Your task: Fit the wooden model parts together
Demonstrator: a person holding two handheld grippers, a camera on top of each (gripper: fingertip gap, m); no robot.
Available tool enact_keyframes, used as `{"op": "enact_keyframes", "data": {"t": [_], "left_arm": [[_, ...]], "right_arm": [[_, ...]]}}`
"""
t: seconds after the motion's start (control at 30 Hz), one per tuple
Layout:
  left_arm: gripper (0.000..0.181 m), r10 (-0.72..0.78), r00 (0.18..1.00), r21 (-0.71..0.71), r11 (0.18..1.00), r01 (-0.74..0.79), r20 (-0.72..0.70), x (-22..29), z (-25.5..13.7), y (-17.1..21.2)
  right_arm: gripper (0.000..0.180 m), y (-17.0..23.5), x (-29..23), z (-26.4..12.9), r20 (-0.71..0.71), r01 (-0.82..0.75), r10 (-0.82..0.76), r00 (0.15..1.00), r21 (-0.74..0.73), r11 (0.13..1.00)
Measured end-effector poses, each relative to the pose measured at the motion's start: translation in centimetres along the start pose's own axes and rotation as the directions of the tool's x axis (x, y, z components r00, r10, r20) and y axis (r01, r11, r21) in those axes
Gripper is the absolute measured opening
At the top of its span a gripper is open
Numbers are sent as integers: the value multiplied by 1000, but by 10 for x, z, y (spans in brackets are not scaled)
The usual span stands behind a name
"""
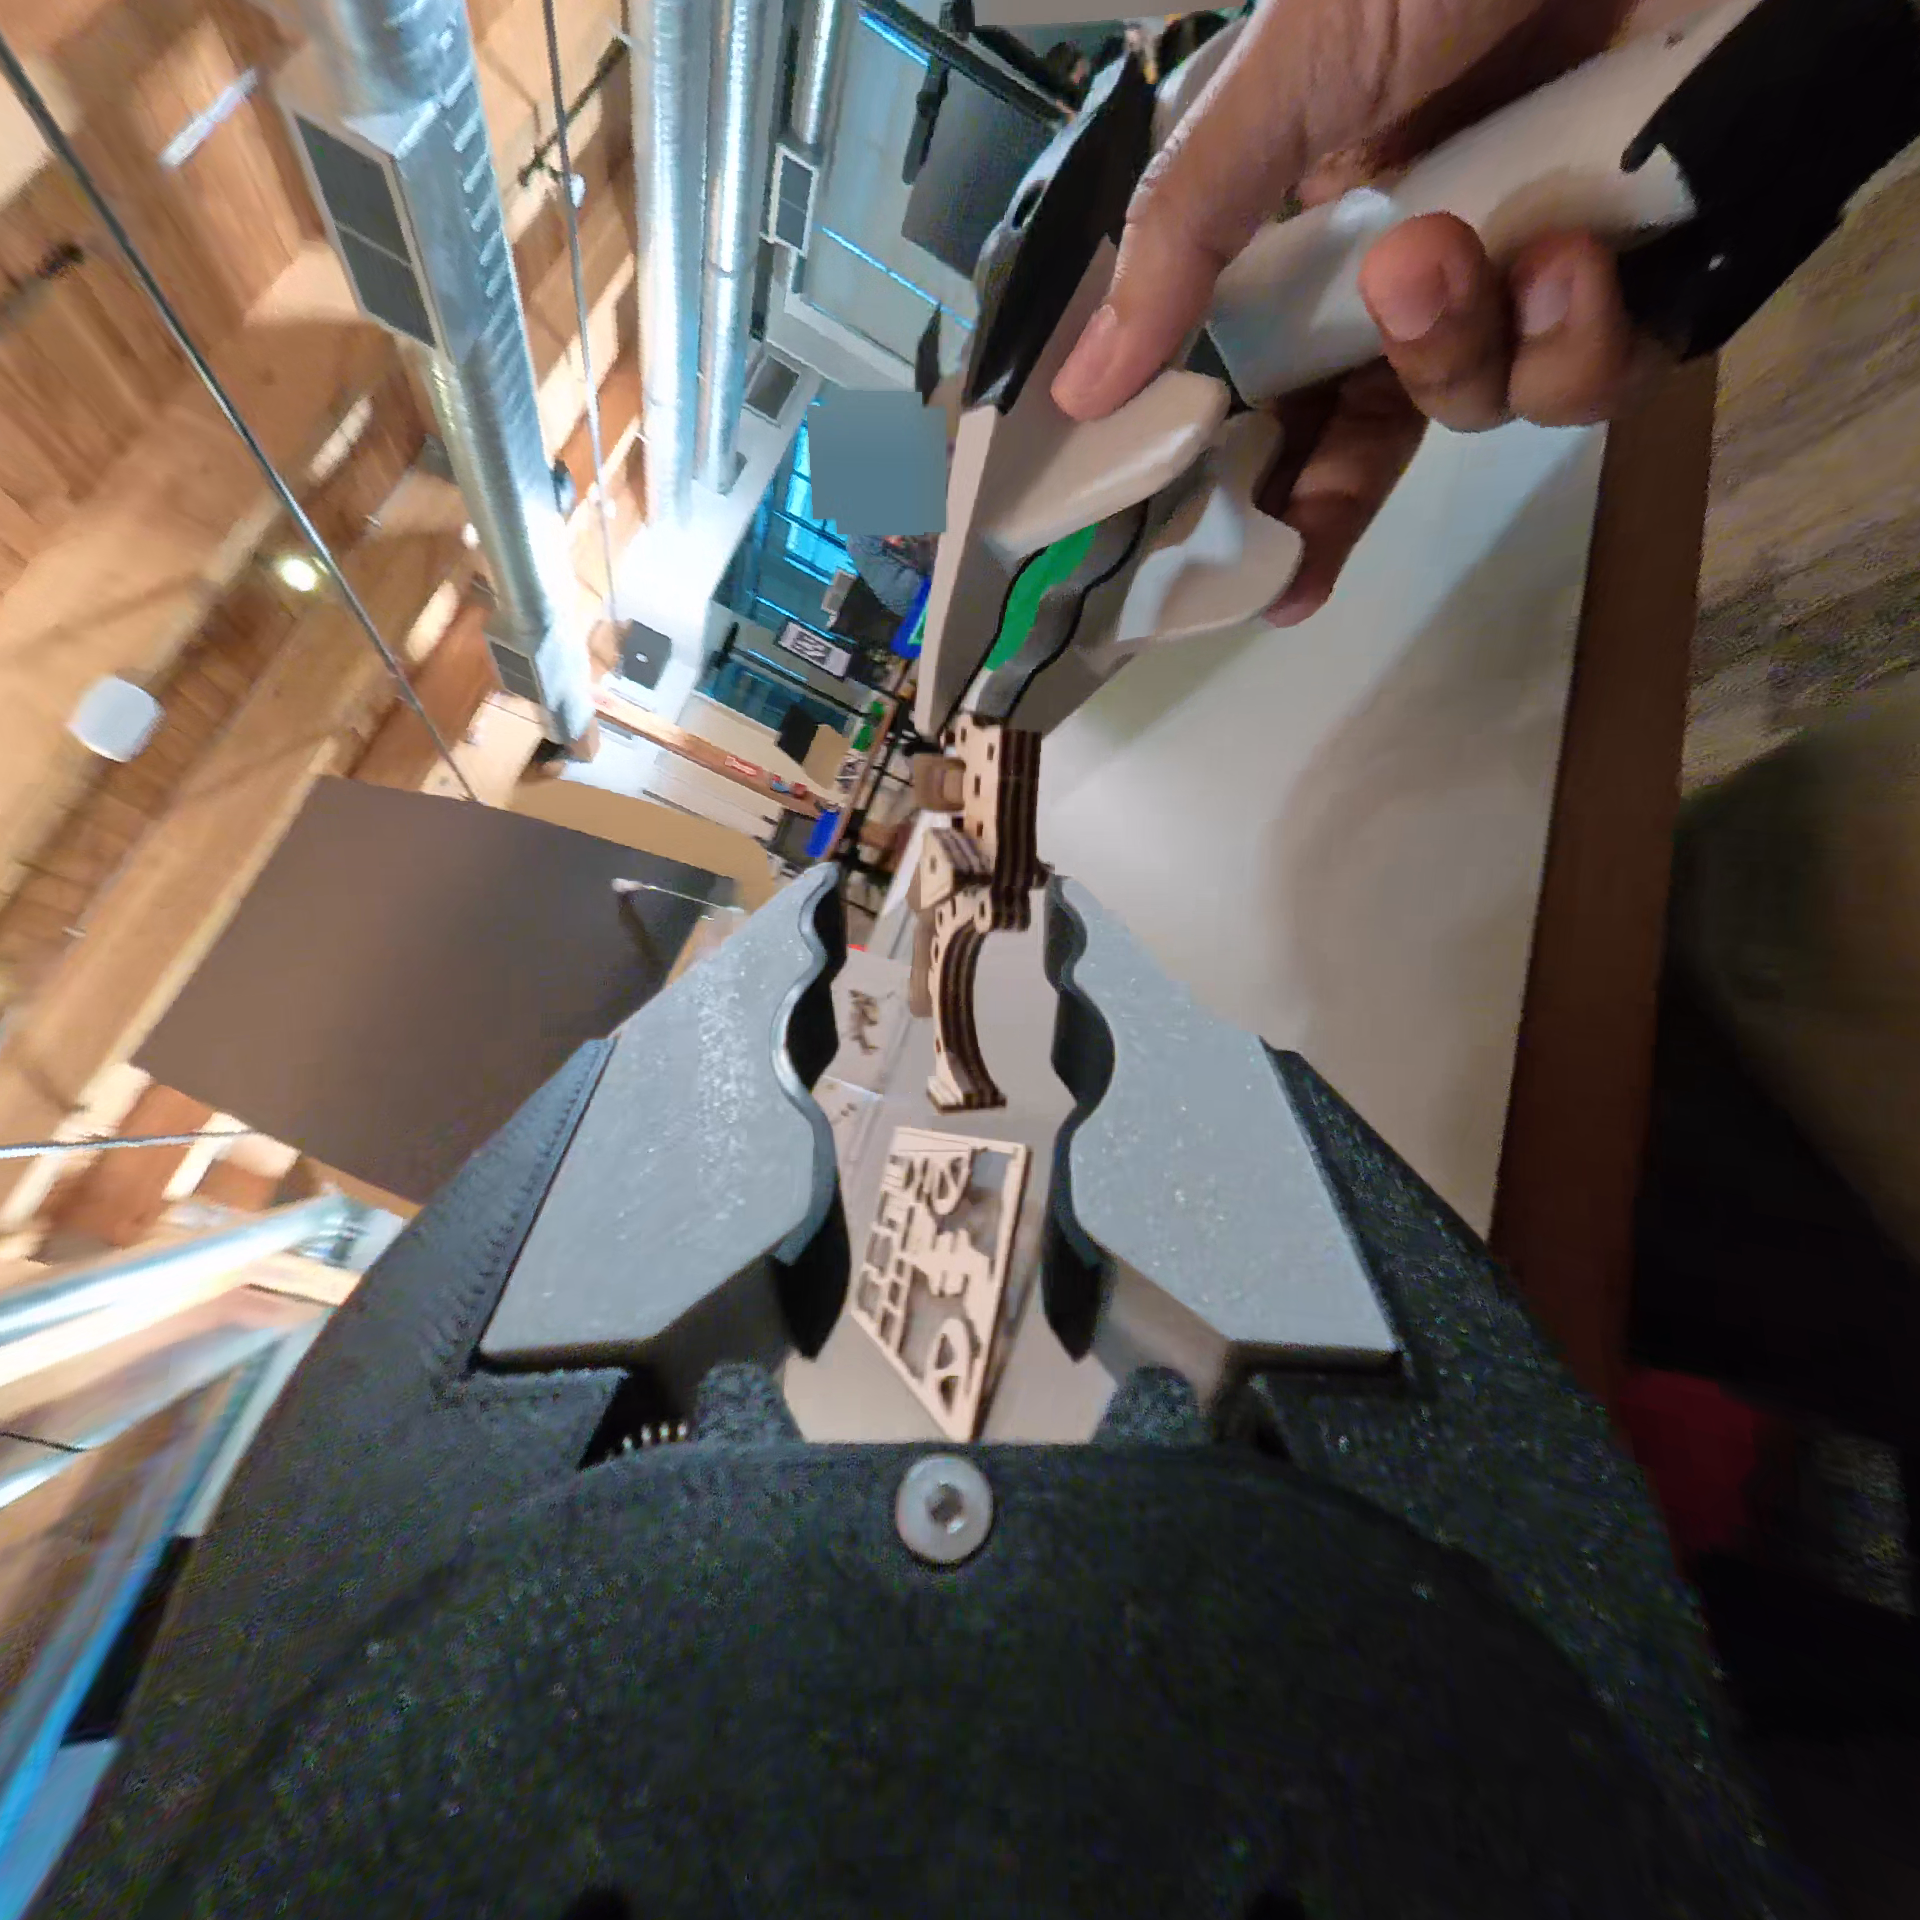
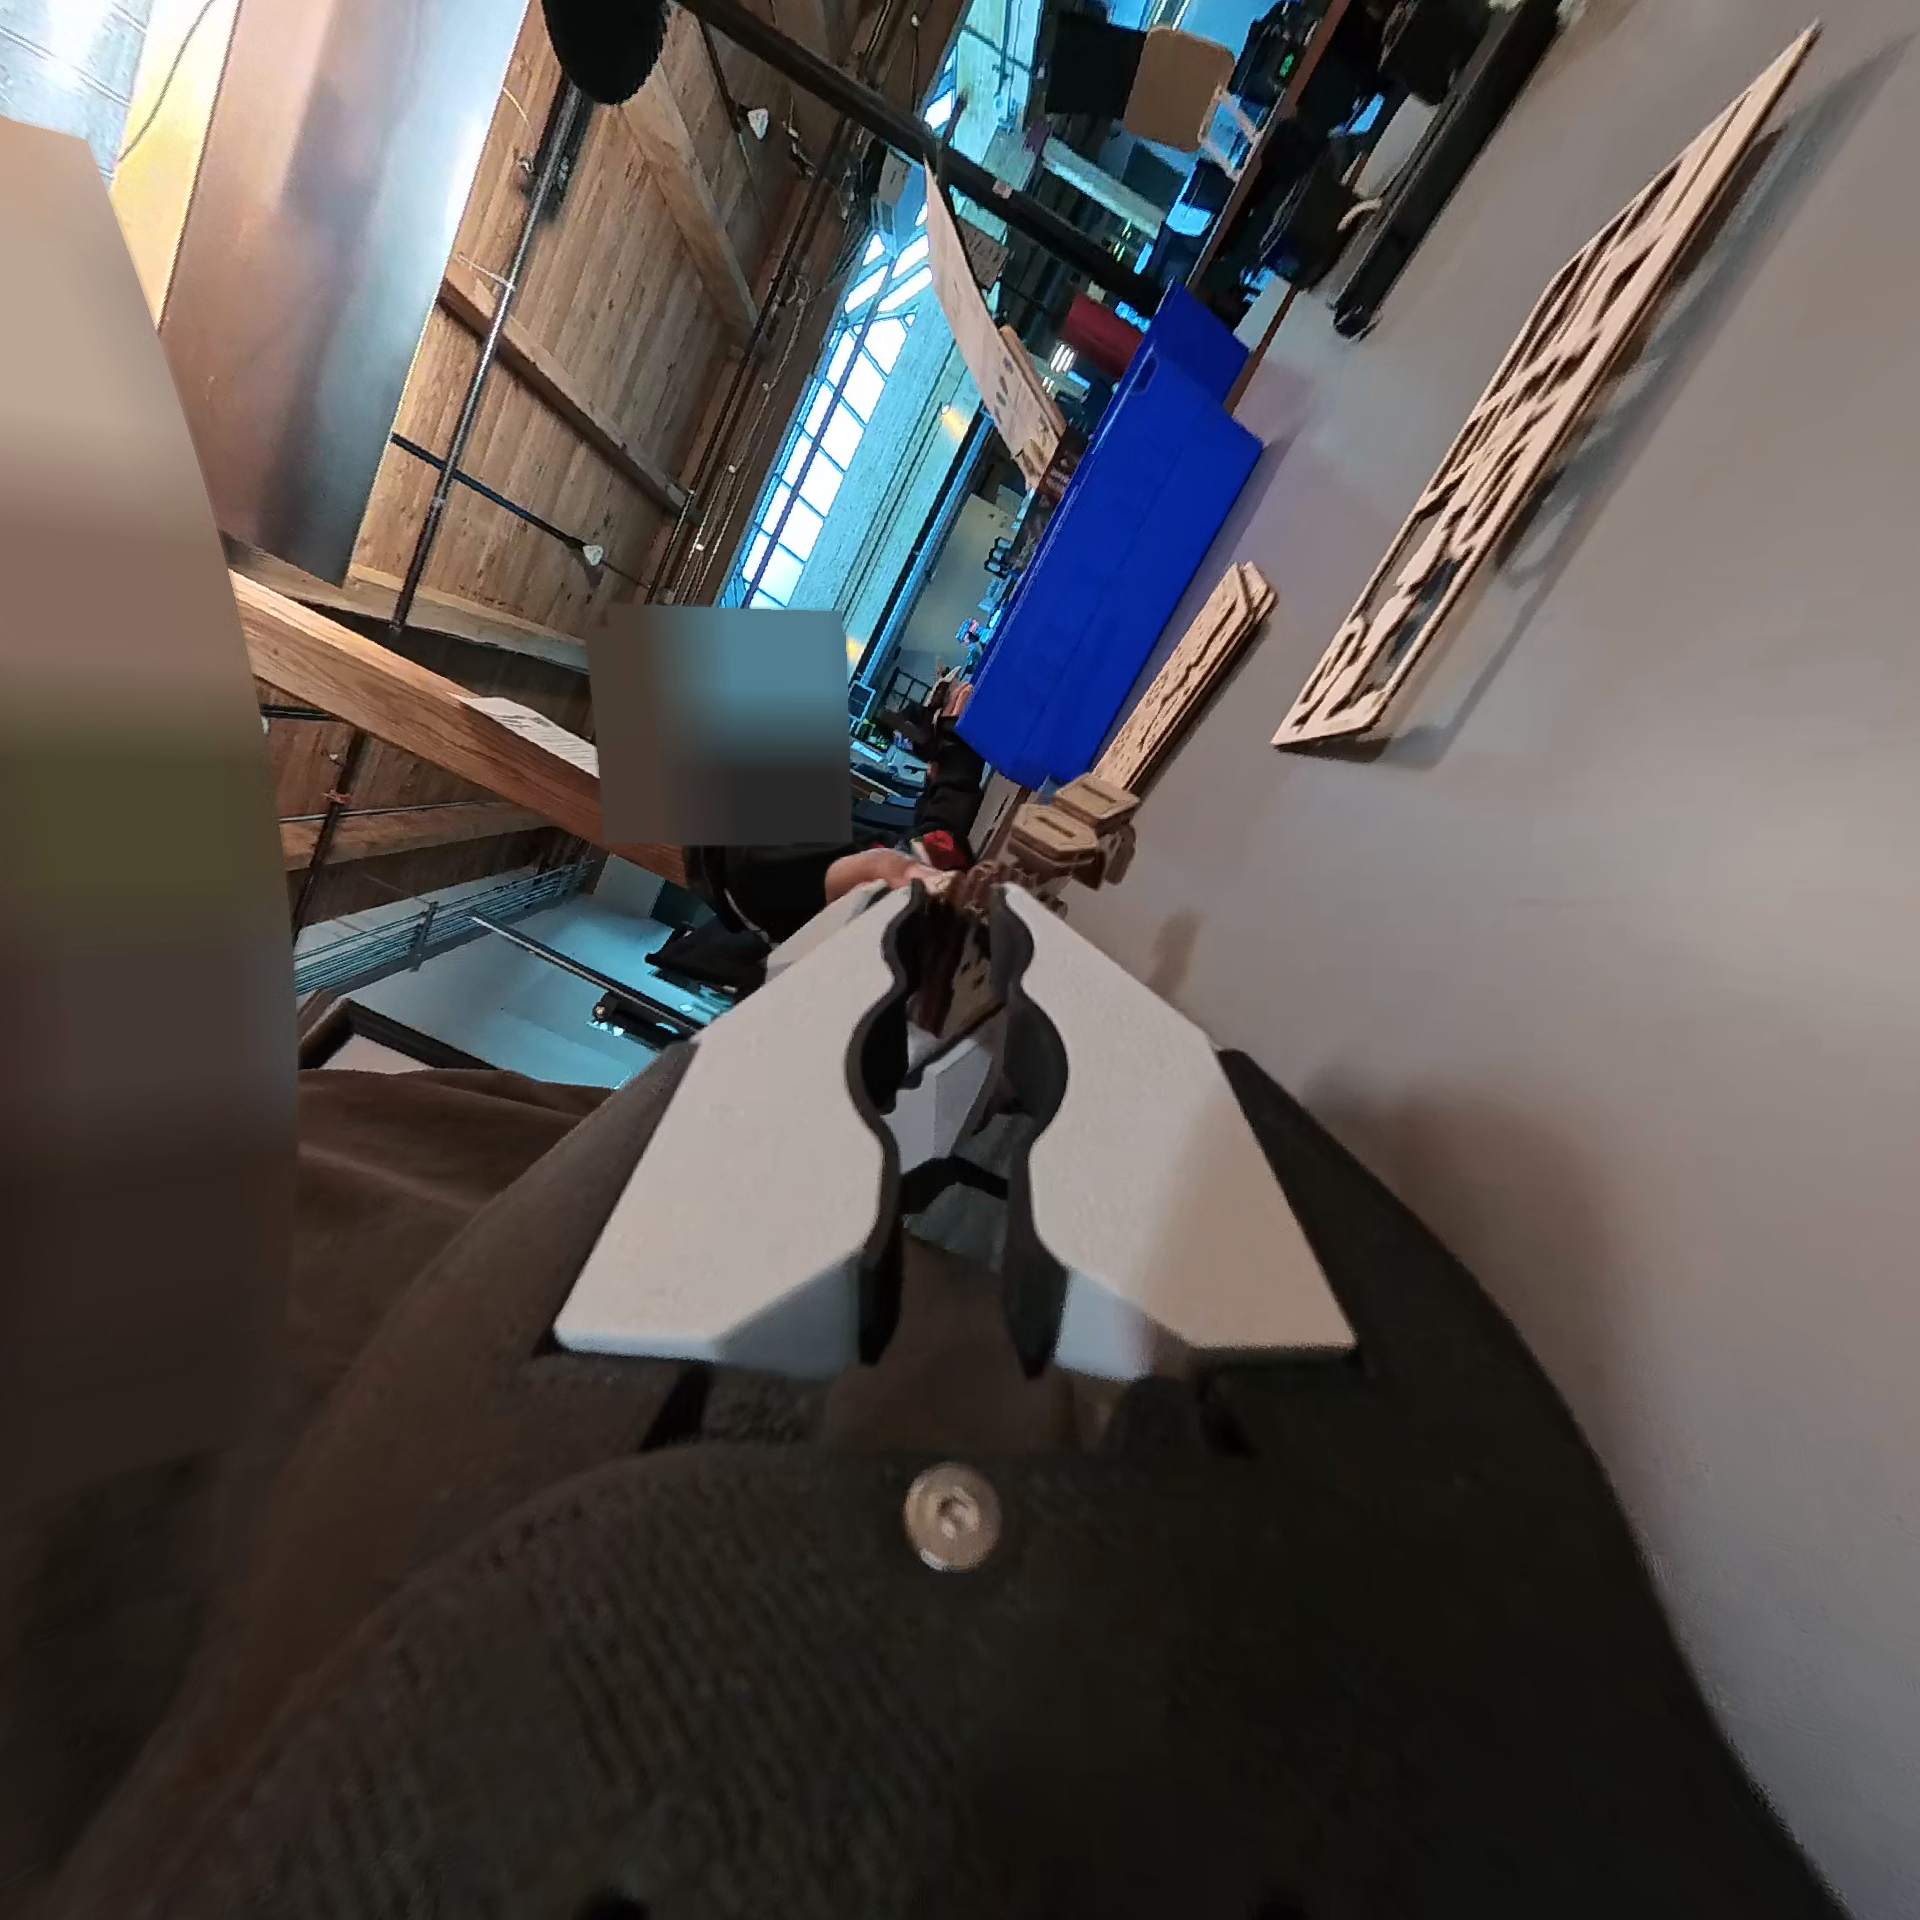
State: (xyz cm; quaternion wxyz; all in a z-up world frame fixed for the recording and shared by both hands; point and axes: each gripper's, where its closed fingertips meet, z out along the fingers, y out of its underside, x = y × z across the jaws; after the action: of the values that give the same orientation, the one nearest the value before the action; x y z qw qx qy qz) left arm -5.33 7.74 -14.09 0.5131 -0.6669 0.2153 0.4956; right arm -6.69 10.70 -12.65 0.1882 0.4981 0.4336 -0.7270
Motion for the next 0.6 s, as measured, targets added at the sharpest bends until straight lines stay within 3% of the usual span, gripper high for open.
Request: {"op": "enact_keyframes", "data": {"t": [0.23,0.43,0.5,0.6], "left_arm": [[54,-299,951,12,954,301,-83,-3,1,6],[61,-683,724,-8,728,685,-96,-32,3,25],[59,-746,655,-5,660,751,-120,-38,1,28],[56,-773,622,-15,628,778,-129,-39,2,30]], "right_arm": [[10,-16,0,-13,-52,137,-136,989,8,991],[10,-8,-9,-10,-47,318,-323,945,-92,944],[10,-2,-10,-7,-44,391,-400,916,-133,911],[10,3,-11,-5,-38,491,-506,862,-183,851]]}}
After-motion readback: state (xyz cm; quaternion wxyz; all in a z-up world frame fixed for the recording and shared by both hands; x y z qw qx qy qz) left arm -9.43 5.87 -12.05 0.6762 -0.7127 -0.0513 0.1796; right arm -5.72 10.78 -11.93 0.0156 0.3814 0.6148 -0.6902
